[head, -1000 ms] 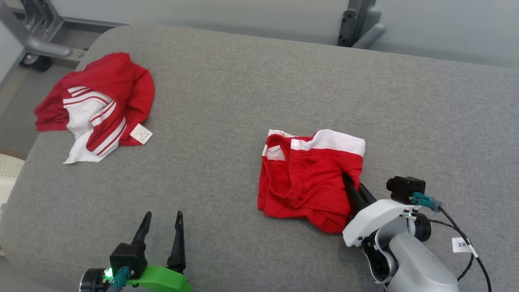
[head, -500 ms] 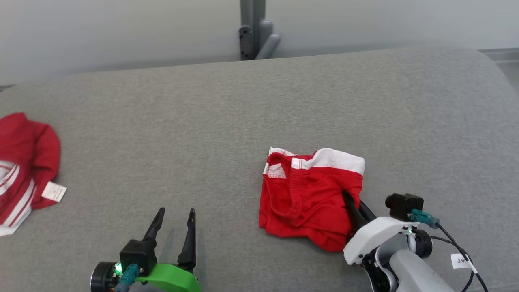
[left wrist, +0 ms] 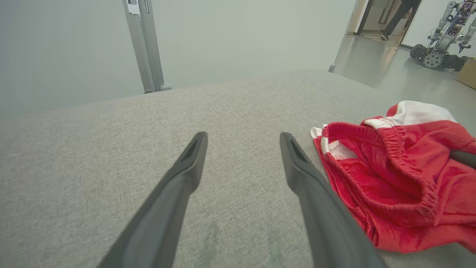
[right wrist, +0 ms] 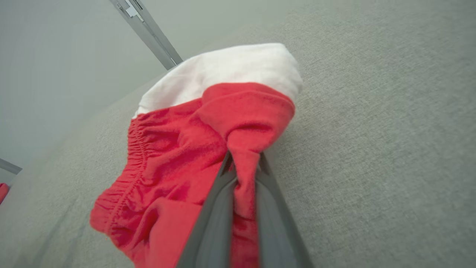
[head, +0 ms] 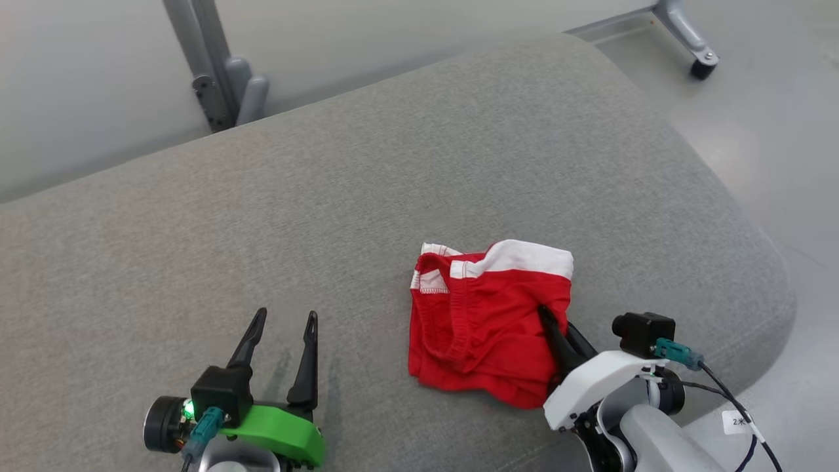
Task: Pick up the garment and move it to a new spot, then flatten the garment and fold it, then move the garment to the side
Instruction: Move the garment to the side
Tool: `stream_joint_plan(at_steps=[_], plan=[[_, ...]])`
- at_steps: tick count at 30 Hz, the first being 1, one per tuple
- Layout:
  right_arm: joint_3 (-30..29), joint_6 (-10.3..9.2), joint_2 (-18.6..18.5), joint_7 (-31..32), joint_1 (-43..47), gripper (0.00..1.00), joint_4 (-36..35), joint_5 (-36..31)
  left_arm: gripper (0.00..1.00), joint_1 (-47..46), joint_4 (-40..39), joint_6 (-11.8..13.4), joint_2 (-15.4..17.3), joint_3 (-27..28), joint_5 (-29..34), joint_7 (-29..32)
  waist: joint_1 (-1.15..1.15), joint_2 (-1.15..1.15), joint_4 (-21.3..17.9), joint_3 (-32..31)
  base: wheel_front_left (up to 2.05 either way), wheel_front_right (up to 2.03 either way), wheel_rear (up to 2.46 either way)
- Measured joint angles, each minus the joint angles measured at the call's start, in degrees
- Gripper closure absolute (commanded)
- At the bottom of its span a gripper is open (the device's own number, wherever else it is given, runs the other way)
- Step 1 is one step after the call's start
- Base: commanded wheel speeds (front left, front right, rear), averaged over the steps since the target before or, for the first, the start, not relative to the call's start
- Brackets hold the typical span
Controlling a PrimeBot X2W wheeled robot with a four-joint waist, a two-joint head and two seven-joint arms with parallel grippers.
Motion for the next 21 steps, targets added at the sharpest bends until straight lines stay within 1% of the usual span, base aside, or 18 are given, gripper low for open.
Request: stream_joint_plan(at_steps=[4,9,13,16,19,21], plan=[[-0.02,0.00,-0.04,0.00,-0.04,1.00,-0.58,0.30,0.00,-0.92,-0.49,-0.80,-0.01,0.05,1.21,0.00,0.00,0.00,-2.25,1.67,0.00,0.00,0.00],[-1.45,0.00,-0.02,0.00,-2.09,1.00,-0.93,0.18,0.00,-2.26,-0.89,-1.35,-0.02,0.55,2.93,0.00,0.00,0.00,-2.63,4.39,0.00,0.00,0.00],[-4.03,0.00,-0.01,0.00,-6.23,1.00,0.25,-1.98,0.00,-3.38,-1.74,-1.82,0.22,1.18,4.20,0.00,0.00,0.00,-1.16,6.59,0.00,0.00,0.00],[-7.30,0.00,-0.31,0.00,-11.92,1.00,2.45,-3.49,0.00,-5.12,-2.55,-2.09,0.96,1.85,5.13,-0.01,0.00,0.00,0.35,8.88,0.00,0.00,0.00],[-9.29,0.02,-2.27,0.00,-18.25,1.00,6.09,-6.51,0.00,-6.20,-3.33,-2.14,1.97,2.79,5.91,0.00,0.00,0.00,2.23,11.69,0.00,0.00,0.00],[-10.93,0.02,-4.31,0.00,-21.93,1.00,9.46,-8.37,0.00,-6.99,-4.00,-2.12,2.29,3.47,6.11,0.00,0.00,0.00,3.66,13.65,0.00,0.00,0.00]])
